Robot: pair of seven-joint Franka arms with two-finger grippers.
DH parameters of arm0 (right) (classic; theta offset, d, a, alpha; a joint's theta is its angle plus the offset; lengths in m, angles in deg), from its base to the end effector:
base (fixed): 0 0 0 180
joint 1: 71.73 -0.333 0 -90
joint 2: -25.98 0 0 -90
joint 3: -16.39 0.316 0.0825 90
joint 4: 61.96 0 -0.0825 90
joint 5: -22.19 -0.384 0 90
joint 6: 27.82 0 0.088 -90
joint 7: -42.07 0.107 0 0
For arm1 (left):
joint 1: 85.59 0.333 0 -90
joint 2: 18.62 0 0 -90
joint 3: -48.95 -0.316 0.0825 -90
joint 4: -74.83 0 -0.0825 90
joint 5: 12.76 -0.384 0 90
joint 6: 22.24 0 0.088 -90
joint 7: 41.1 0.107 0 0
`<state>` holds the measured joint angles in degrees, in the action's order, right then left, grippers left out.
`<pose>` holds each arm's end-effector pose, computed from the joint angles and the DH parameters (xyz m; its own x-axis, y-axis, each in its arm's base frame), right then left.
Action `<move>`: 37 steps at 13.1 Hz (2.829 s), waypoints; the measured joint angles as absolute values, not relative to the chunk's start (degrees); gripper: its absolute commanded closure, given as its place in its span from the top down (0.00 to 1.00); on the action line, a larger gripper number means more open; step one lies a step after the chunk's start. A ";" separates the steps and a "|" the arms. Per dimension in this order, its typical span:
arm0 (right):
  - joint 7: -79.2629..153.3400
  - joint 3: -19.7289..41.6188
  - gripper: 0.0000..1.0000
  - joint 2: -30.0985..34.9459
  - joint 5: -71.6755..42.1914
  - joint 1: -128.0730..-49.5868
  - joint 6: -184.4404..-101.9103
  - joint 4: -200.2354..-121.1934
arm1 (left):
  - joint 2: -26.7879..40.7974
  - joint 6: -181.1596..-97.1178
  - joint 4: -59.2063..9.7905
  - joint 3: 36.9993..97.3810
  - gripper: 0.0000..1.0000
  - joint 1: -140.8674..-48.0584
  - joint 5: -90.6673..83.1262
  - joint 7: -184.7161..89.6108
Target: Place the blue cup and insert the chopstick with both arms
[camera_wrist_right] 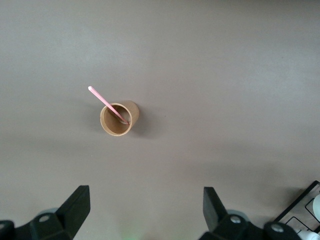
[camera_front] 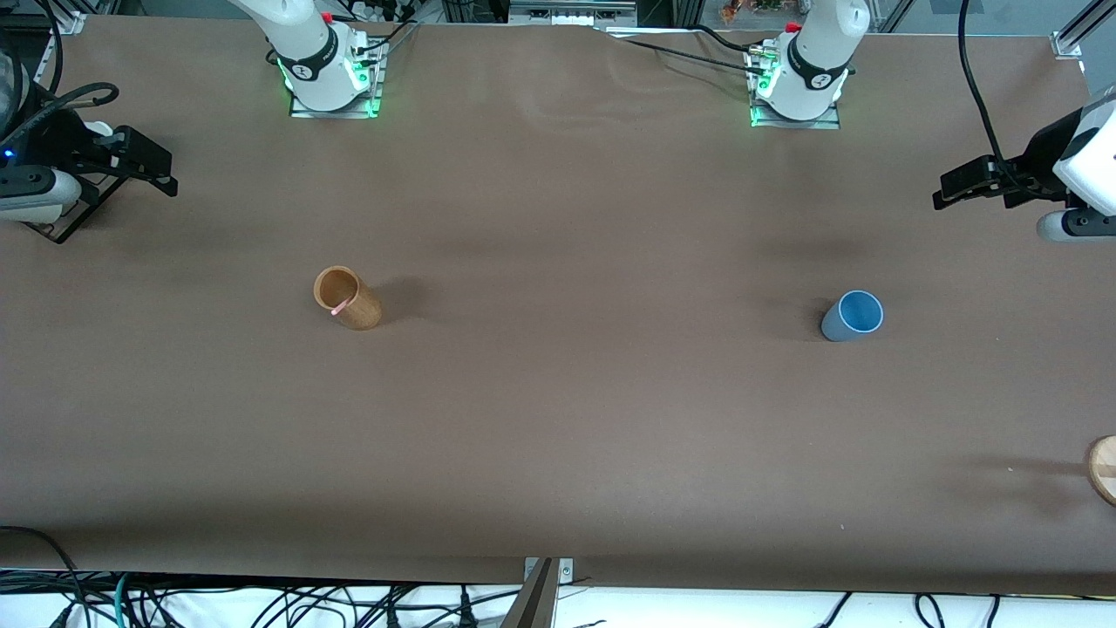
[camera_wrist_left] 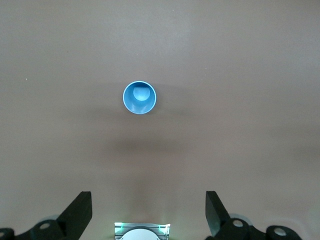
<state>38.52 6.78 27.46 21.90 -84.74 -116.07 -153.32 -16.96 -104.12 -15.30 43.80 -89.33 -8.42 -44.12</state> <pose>0.5422 0.0315 0.6247 0.9922 0.1213 -0.0282 0.1210 -0.9926 -0.0111 0.5463 0.0038 0.5968 0.9823 0.0665 -0.1752 0.0787 -0.9948 0.0639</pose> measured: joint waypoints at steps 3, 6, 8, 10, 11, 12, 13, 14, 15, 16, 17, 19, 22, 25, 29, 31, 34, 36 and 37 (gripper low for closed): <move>38.52 6.69 1.00 27.47 21.90 -84.73 -115.26 -153.31 | -16.89 -104.12 -15.30 43.67 1.00 -89.33 -8.42 -44.12; 38.50 6.65 1.00 27.48 21.90 -84.73 -115.03 -153.29 | -16.83 -104.12 -15.28 43.60 1.00 -89.32 -8.42 -44.12; 38.50 6.66 1.00 27.47 21.90 -84.74 -114.77 -153.29 | -16.82 -104.12 -15.27 43.58 1.00 -89.32 -8.42 -44.12; 38.50 6.68 1.00 27.24 21.89 -84.74 -114.25 -153.44 | -16.78 -104.12 -15.27 43.58 1.00 -89.32 -8.42 -44.12; 38.50 6.69 1.00 27.01 21.88 -84.74 -114.21 -153.71 | -16.72 -104.12 -15.27 43.57 1.00 -89.32 -8.42 -44.12; 38.50 6.71 1.00 26.78 21.87 -84.74 -114.28 -154.23 | -16.66 -104.12 -15.27 43.57 1.00 -89.32 -8.42 -44.12; 38.50 6.74 1.00 26.53 21.87 -84.74 -114.57 -154.90 | -16.61 -104.12 -15.27 43.57 1.00 -89.32 -8.42 -44.12; 38.50 6.75 1.00 26.35 21.85 -84.74 -115.25 -155.77 | -16.58 -104.12 -15.27 43.55 1.00 -89.31 -8.42 -44.12; 38.50 6.76 1.00 26.26 21.82 -84.74 -116.17 -156.90 | -16.57 -104.12 -15.27 43.52 1.00 -89.31 -8.42 -44.12; 38.50 6.79 1.00 26.23 21.72 -84.74 -117.30 -158.31 | -16.56 -104.12 -15.27 43.50 1.00 -89.31 -8.42 -44.12; 38.51 6.83 1.00 26.22 21.58 -84.74 -118.81 -159.90 | -16.56 -104.12 -15.27 43.49 1.00 -89.31 -8.42 -44.12; 38.51 7.60 1.00 26.25 21.36 -84.76 -123.24 -163.89 | -16.54 -104.12 -15.25 43.46 1.00 -89.31 -8.42 -44.12; 41.51 11.13 1.00 26.16 21.28 -84.86 -131.91 -170.59 | -16.51 -104.12 -15.24 43.42 1.00 -89.31 -8.42 -44.12; 44.75 14.94 1.00 25.65 21.29 -85.19 -142.82 -177.76 | -16.48 -104.12 -15.24 43.38 1.00 -89.30 -8.42 -44.12; 44.81 16.72 1.00 22.30 21.31 -85.48 -152.53 -181.51 | -16.44 -104.12 -15.22 43.38 1.00 -89.30 -8.42 -44.12; 44.81 16.89 1.00 19.63 21.34 -86.12 -156.61 -182.18 | -16.43 -104.12 -15.21 43.38 1.00 -89.30 -8.42 -44.12; 44.81 16.90 0.98 16.01 21.36 -86.83 -160.73 -182.43 | -16.42 -104.12 -15.20 43.37 1.00 -89.30 -8.42 -44.12; 44.81 16.90 0.88 14.88 21.38 -86.87 -161.86 -182.44 | -16.42 -104.12 -15.20 43.37 1.00 -89.30 -8.42 -44.12; 44.81 16.90 0.83 14.59 21.39 -86.87 -162.24 -182.44 | -16.42 -104.12 -15.20 43.37 1.00 -89.30 -8.42 -44.12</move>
